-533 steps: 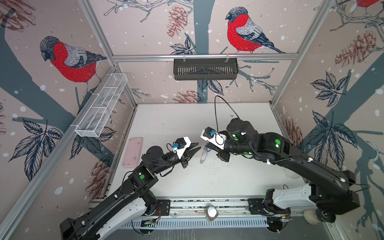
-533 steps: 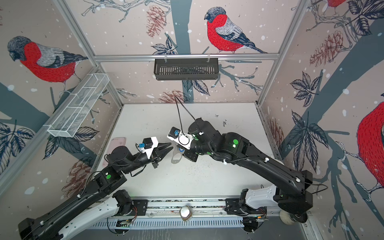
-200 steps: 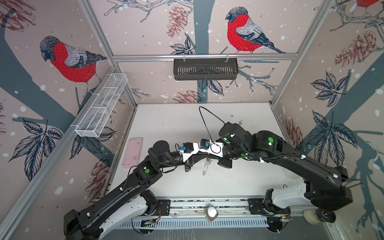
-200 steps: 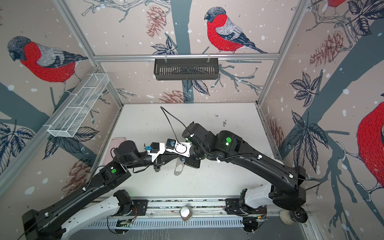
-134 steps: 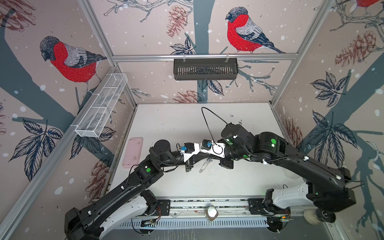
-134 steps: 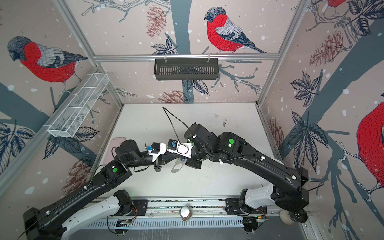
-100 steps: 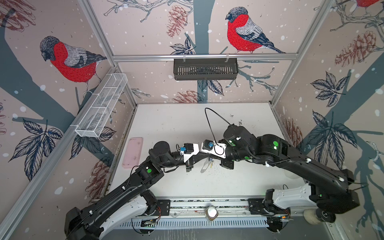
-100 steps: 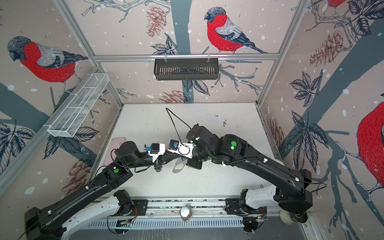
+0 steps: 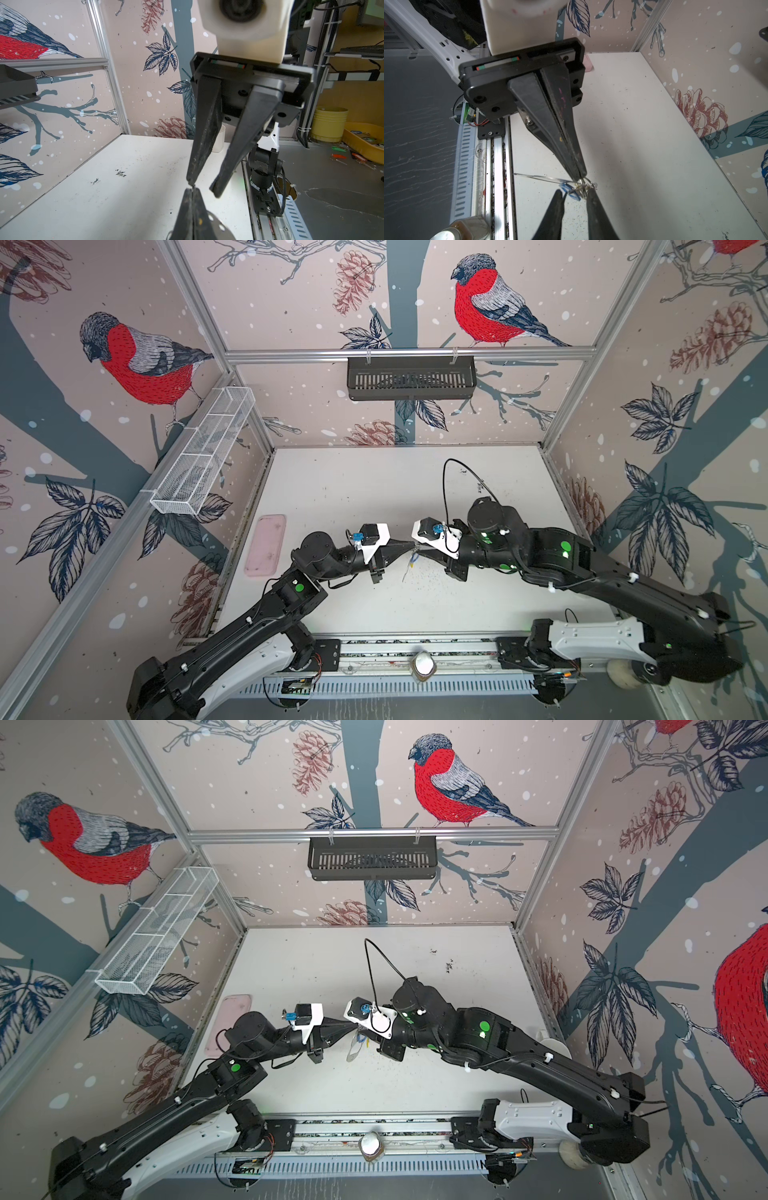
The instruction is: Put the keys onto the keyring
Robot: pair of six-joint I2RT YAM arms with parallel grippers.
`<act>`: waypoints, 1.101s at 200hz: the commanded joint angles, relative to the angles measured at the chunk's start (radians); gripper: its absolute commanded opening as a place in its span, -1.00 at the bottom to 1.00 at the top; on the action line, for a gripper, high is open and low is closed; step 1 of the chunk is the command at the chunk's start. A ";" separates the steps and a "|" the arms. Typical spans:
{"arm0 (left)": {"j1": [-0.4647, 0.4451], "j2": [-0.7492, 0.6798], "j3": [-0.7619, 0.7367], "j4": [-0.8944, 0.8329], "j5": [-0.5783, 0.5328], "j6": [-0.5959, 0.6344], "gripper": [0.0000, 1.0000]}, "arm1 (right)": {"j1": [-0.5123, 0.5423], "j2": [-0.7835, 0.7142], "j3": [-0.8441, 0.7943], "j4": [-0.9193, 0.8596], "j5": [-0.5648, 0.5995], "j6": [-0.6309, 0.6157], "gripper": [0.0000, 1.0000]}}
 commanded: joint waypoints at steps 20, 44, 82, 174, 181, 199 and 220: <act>0.001 -0.011 -0.009 0.116 -0.023 -0.032 -1.00 | 0.002 -0.098 -0.139 0.206 0.034 0.089 -0.52; 0.001 -0.011 -0.018 0.146 -0.017 -0.044 -1.00 | 0.002 -0.134 -0.222 0.289 0.021 0.116 -0.49; 0.001 -0.007 -0.030 0.189 0.009 -0.066 -1.00 | 0.001 -0.127 -0.291 0.382 -0.017 0.130 -0.45; 0.001 -0.033 -0.055 0.247 0.060 -0.096 -1.00 | -0.009 -0.089 -0.331 0.462 -0.022 0.132 -0.24; 0.001 -0.034 -0.055 0.247 0.060 -0.095 -1.00 | -0.012 -0.090 -0.332 0.463 -0.018 0.132 -0.24; 0.001 -0.037 -0.056 0.241 0.056 -0.092 -1.00 | -0.017 -0.094 -0.332 0.457 -0.012 0.130 -0.49; 0.001 -0.042 -0.056 0.233 0.053 -0.089 -1.00 | -0.017 -0.100 -0.325 0.438 0.001 0.124 -0.72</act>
